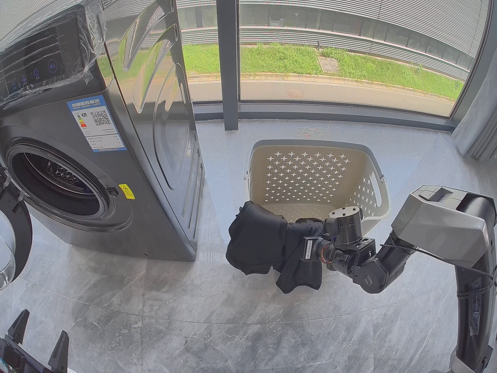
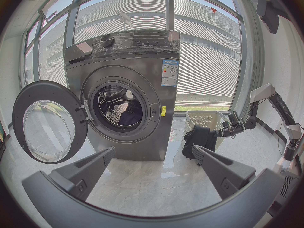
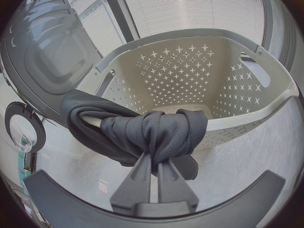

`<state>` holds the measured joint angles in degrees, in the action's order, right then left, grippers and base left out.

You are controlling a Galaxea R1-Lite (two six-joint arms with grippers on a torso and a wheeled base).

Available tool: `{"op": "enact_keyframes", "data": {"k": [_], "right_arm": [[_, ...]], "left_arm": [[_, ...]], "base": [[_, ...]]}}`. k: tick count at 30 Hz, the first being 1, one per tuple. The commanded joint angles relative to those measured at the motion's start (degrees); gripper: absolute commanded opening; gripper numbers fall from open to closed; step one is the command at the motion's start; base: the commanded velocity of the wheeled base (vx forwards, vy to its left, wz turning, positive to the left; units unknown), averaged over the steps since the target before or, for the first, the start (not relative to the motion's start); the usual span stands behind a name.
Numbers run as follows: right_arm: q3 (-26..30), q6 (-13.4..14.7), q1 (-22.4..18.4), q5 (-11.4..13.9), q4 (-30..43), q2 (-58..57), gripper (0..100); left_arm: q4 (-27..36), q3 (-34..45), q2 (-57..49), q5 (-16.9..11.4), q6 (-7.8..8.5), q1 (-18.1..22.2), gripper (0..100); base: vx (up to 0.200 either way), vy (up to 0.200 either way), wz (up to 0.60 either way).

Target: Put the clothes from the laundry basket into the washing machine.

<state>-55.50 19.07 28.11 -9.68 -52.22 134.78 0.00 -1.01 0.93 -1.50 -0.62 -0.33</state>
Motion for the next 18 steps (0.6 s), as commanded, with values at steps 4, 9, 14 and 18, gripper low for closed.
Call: {"op": "enact_keyframes", "data": {"k": [4,9,14,18], "right_arm": [[5.49,-0.08,1.16,0.01,-0.69,-7.78,0],[10.68,-0.26,2.21,0.28,-1.65,-15.51,0],[12.7,-0.17,2.56,0.28,-1.65,-20.35,0],[13.93,-0.26,2.74,0.28,-1.56,-22.98,0]], "left_arm": [[0.0,1.01,-0.84,0.01,-0.17,-0.02,100],[0.0,1.01,-0.84,0.01,-0.17,-0.02,100],[0.0,1.01,-0.84,-0.08,-0.17,-0.02,100],[0.0,1.01,-0.84,-0.08,-0.08,-0.02,100]], "base": [[0.0,0.0,0.0],[0.0,0.0,0.0],[0.0,0.0,0.0],[0.0,0.0,0.0]]}}
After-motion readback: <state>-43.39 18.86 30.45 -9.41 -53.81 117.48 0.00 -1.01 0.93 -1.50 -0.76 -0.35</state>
